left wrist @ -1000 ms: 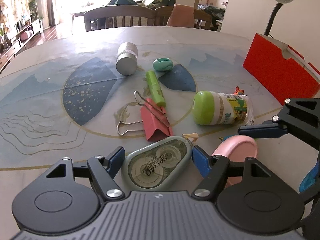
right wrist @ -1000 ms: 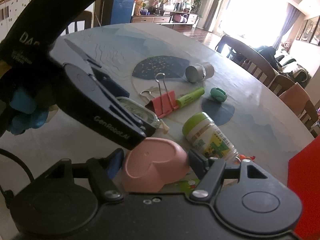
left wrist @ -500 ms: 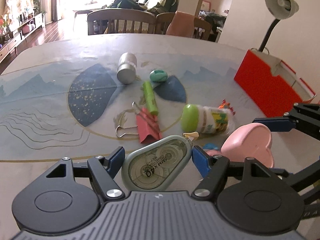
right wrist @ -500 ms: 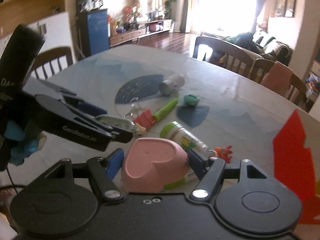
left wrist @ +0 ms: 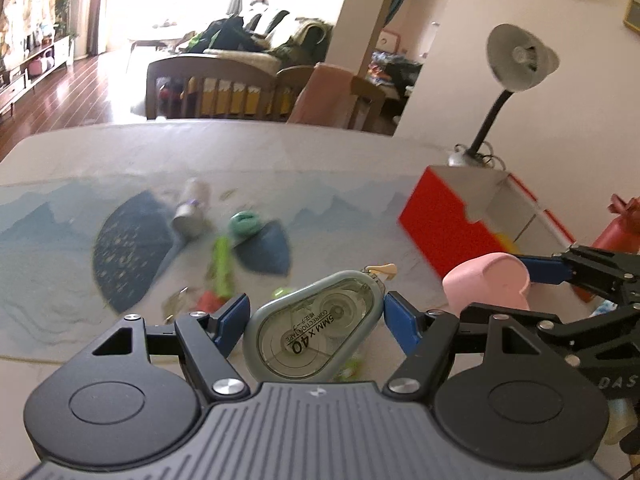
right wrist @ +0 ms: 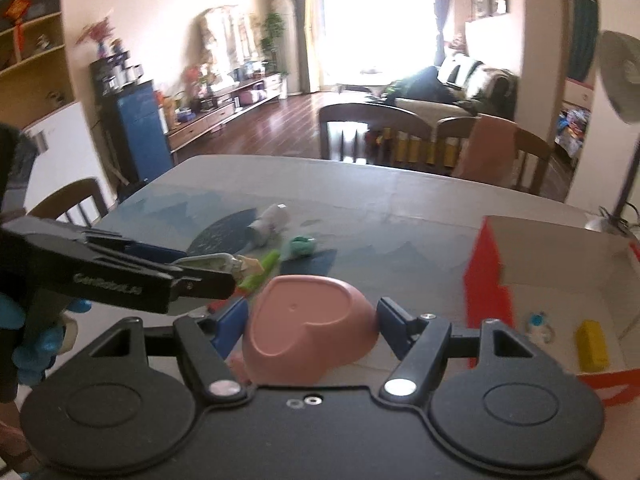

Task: Organize rigid objects
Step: 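Carry the pink heart dish and correction tape with both grippers into the shoebox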

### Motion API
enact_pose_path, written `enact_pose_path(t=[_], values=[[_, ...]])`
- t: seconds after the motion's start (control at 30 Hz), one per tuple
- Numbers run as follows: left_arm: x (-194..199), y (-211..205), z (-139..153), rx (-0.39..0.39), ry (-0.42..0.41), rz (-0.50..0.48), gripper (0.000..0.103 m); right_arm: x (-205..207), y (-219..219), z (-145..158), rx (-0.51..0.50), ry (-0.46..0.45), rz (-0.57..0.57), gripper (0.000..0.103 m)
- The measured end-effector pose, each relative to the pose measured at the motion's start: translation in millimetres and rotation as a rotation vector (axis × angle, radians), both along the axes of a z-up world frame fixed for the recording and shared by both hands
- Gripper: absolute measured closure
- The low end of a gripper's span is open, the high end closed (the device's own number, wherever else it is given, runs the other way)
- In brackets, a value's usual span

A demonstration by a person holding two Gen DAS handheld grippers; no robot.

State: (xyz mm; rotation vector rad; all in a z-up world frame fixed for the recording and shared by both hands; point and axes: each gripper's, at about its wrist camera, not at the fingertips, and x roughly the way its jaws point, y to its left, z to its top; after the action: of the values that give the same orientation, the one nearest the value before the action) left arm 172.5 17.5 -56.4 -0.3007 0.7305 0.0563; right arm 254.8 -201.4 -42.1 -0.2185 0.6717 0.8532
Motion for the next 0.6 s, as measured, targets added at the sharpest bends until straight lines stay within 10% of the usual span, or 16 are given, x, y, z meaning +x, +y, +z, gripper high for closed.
enact_pose_path(t=[0.6], values=[[87,-113,24,0.041,-0.041,-0.129,0.030,93,-105,4,0.027,0.033,-0.201,0.033]])
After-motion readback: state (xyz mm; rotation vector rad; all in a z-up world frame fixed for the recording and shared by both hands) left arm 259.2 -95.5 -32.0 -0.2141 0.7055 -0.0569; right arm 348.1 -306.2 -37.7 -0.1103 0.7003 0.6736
